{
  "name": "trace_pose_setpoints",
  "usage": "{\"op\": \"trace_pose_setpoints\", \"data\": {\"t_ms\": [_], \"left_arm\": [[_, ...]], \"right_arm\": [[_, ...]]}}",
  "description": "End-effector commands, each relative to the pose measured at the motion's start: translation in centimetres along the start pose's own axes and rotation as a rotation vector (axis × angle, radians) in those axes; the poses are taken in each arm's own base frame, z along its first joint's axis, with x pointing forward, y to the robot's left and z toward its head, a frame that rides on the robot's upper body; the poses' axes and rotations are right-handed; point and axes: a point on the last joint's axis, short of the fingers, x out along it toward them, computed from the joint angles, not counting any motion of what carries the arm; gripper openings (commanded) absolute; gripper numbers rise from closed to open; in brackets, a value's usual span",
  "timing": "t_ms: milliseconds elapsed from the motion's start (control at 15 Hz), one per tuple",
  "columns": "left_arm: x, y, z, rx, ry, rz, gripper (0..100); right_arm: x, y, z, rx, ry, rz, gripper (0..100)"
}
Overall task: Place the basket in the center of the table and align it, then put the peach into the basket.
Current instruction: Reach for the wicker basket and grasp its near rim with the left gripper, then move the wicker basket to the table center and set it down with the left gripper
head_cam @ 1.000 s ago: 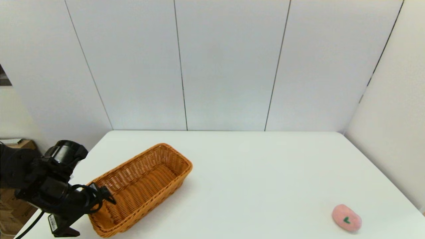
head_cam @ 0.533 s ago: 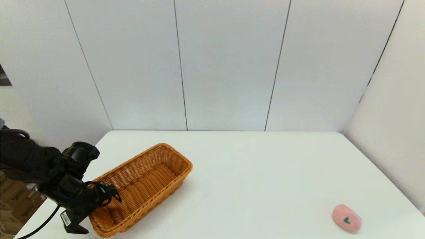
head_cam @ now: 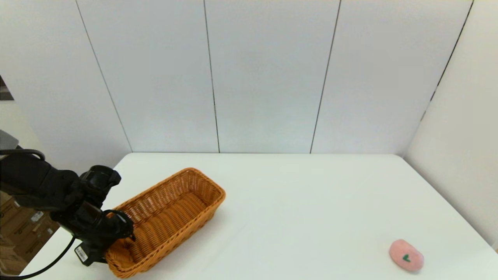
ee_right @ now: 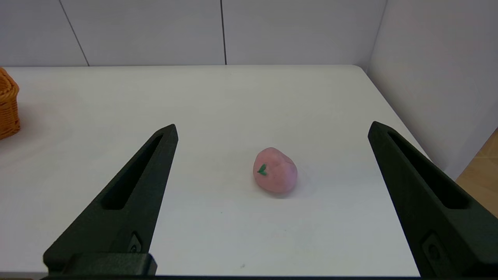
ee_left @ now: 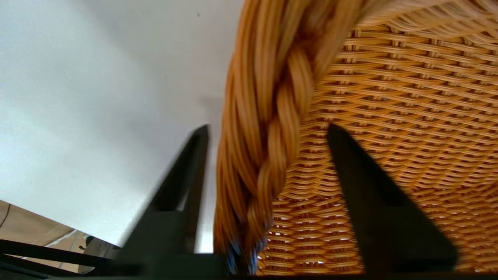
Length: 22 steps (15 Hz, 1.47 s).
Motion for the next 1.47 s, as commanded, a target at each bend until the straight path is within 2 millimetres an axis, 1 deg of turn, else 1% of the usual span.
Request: {"op": "trace_pose_setpoints", "data": {"t_ms": [67, 133, 333, 400, 600, 733, 867, 933, 1000, 1067, 1133, 1267, 1467], "left_arm": [[-0.1, 0.1, 0.0, -0.002, 0.000, -0.002, 0], [-0.5, 0.0, -0.1, 0.002, -0.007, -0.014, 0], [-3.9, -0.3, -1.0, 0.056, -0.074, -0.116, 0], [-4.7, -0.5, -1.6, 0.078, -0.086, -0.139, 0], [-7.9, -1.3, -4.0, 0.217, -0.135, -0.253, 0], [-8.9, -2.2, -6.6, 0.345, -0.132, -0.305, 0], [-9.1, -3.4, -8.6, 0.466, -0.114, -0.333, 0], [-9.1, -3.9, -9.2, 0.504, -0.104, -0.345, 0], [-8.6, -4.8, -9.9, 0.561, -0.081, -0.368, 0], [-8.2, -5.4, -10.1, 0.587, -0.064, -0.385, 0], [-7.2, -6.5, -10.3, 0.616, -0.030, -0.392, 0], [-5.6, -8.0, -10.2, 0.656, 0.022, -0.383, 0], [-3.6, -9.1, -10.0, 0.732, 0.089, -0.383, 0]], "right_arm": [[0.0, 0.0, 0.0, 0.000, 0.001, 0.000, 100], [0.0, 0.0, 0.0, 0.000, 0.001, 0.000, 100], [0.0, 0.0, 0.0, 0.000, 0.001, 0.000, 100], [0.0, 0.0, 0.0, 0.000, 0.001, 0.000, 100], [0.0, 0.0, 0.0, 0.000, 0.001, 0.000, 100], [0.0, 0.0, 0.0, 0.000, 0.001, 0.000, 100], [0.0, 0.0, 0.0, 0.000, 0.001, 0.000, 100], [0.0, 0.0, 0.0, 0.000, 0.001, 0.000, 100], [0.0, 0.0, 0.0, 0.000, 0.001, 0.000, 100], [0.0, 0.0, 0.0, 0.000, 0.001, 0.000, 100], [0.0, 0.0, 0.0, 0.000, 0.001, 0.000, 100], [0.0, 0.0, 0.0, 0.000, 0.001, 0.000, 100], [0.0, 0.0, 0.0, 0.000, 0.001, 0.000, 100]]}}
